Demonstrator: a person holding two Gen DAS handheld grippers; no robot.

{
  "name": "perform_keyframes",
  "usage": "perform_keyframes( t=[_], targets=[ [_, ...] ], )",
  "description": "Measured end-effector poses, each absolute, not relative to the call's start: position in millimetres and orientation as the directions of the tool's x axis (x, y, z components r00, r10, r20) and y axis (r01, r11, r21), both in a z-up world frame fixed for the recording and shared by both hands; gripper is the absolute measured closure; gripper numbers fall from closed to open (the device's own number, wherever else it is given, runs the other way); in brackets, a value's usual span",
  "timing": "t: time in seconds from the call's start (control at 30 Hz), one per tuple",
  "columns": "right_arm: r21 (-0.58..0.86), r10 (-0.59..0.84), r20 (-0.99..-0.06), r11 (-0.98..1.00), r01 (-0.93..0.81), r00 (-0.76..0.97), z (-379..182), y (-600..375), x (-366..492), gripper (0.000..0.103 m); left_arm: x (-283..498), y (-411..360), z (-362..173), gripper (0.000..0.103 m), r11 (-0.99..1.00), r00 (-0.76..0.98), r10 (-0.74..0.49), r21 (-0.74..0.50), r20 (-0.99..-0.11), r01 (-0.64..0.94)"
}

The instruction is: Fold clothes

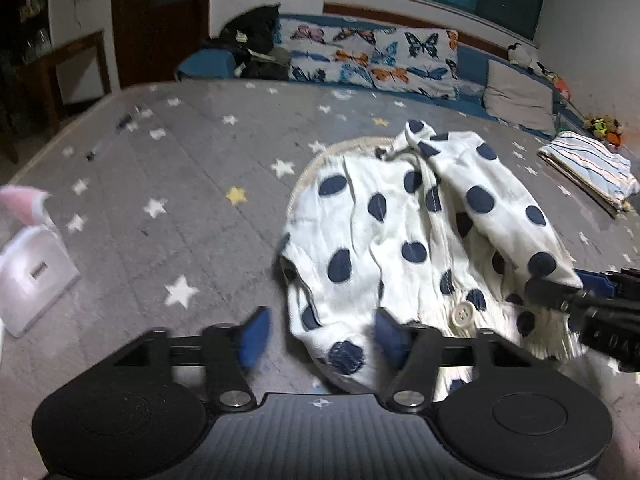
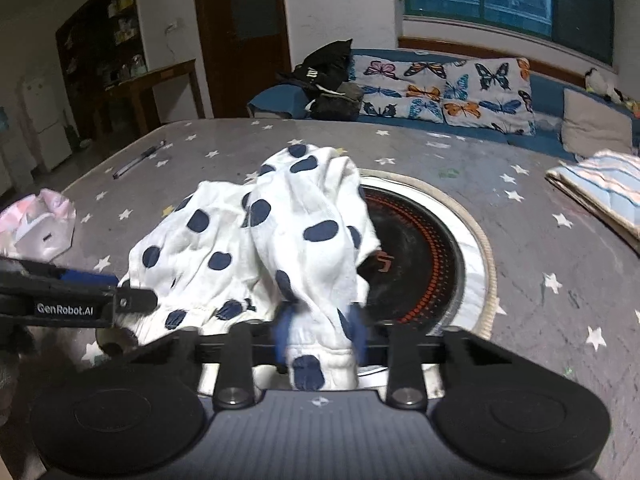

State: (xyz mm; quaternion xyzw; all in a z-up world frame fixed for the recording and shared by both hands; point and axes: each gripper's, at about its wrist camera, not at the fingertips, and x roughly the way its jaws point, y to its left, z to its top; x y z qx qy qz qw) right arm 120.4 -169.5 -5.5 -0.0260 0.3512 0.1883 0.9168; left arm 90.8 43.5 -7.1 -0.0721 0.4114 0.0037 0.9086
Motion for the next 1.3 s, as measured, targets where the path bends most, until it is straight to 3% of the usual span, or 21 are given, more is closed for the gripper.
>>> perform_keyframes(
  t=[0.1, 0.2, 0.63, 0.97, 1.07, 1.3],
  targets=[
    [0.108, 0.337, -0.636, 0.929, -0.353, 0.694, -2, -181, 116, 0.09, 87, 46, -7, 0.084, 0.984, 0.661, -0.106, -0.175, -0.743, -0.039],
    [0.14, 0.369, -0.612, 0.921, -0.363, 0.7, 6, -193, 108, 0.092, 79, 48, 1, 0.093, 0.98, 0.672, -0.15, -0.201, -0.725, 0.001],
    [0.27, 0.522, -0.55, 0.85, -0.453, 0.652, 57, -251, 41, 0.093, 10, 52, 52, 0.096, 0.941, 0.691, -0.334, -0.269, -0.641, 0.205],
    [0.229, 0.536, -0.66, 0.811, -0.539, 0.526, 47, -269, -27, 0.091, -45, 39, 47, 0.096, 0.875, 0.557, -0.48, -0.318, -0.678, 0.366],
    [0.214, 0.524, -0.69, 0.807, -0.551, 0.499, 40, -270, -38, 0.081, -53, 29, 38, 0.096, 0.864, 0.513, -0.485, -0.298, -0.708, 0.405],
    [0.15, 0.502, -0.674, 0.811, -0.565, 0.541, 59, -274, -32, 0.08, -54, 31, 49, 0.092, 0.878, 0.541, -0.453, -0.248, -0.709, 0.41]
  ],
)
